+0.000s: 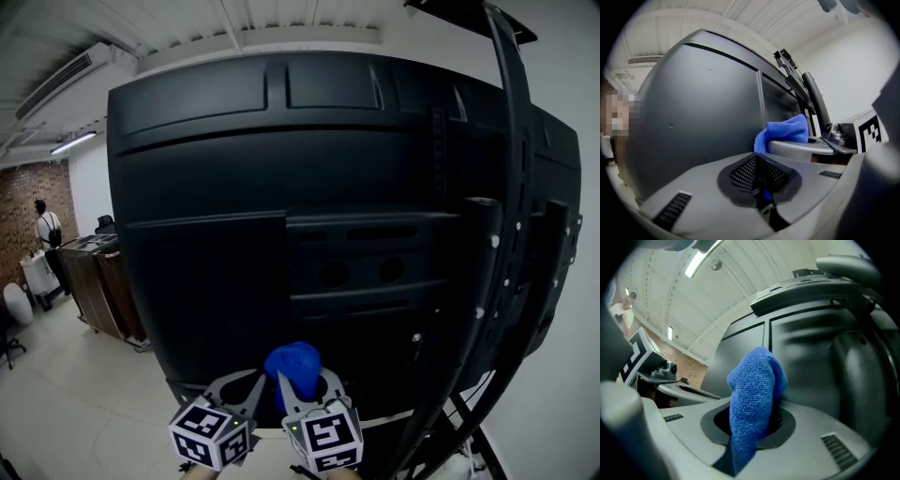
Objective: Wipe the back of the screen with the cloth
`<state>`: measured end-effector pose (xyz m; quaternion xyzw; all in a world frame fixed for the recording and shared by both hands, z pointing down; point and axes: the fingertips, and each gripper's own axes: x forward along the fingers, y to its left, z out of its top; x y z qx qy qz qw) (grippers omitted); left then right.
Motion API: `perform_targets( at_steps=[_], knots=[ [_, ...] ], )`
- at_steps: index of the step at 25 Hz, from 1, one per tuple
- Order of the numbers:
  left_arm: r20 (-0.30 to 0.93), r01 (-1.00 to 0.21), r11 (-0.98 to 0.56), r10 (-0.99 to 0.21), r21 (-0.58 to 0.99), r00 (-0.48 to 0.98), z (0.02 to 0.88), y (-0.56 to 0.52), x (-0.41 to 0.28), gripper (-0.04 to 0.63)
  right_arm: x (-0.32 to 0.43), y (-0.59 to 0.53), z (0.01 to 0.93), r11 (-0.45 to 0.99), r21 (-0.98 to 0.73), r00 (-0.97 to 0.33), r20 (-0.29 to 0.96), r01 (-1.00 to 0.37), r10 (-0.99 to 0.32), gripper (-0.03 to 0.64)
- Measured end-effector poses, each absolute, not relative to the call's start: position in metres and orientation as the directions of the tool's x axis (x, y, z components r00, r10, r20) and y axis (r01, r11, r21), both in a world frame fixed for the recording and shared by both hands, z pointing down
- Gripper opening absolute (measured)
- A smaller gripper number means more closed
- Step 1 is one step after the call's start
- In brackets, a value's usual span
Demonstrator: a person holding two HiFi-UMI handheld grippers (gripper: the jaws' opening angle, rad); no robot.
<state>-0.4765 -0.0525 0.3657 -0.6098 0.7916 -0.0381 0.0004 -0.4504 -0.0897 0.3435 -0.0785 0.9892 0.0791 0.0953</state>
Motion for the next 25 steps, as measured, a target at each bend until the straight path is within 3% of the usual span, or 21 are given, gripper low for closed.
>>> perform_targets(
  at_steps=[6,12,20,25],
  knots=[
    [0.051,-0.983,0.166,-0.984,-0.076,-0.170,0.367,-0.090,-0.448,0.006,-0.414,-0.142,0.351,0.950,0.089,-0.942,-0.184,-0.300,-0.280,0.052],
    [0.056,-0.992,0.080,-0.995,-0.096,-0.086,0.370,-0.115,-0.430,0.006,-0.403,-0.163,0.358,0.934,0.049,-0.924,-0.172,-0.353,-0.340,0.052],
    [0.036,-0.997,-0.021,-0.999,-0.073,0.019,0.372,-0.126,-0.404,0.006,-0.383,-0.150,0.350,0.925,0.099,-0.919,-0.193,-0.367,-0.344,0.052],
    [0.054,-0.996,-0.013,-0.999,-0.087,0.009,0.368,-0.125,-0.377,0.006,-0.348,-0.144,0.343,0.932,0.097,-0.923,-0.204,-0.350,-0.325,0.052]
  ],
)
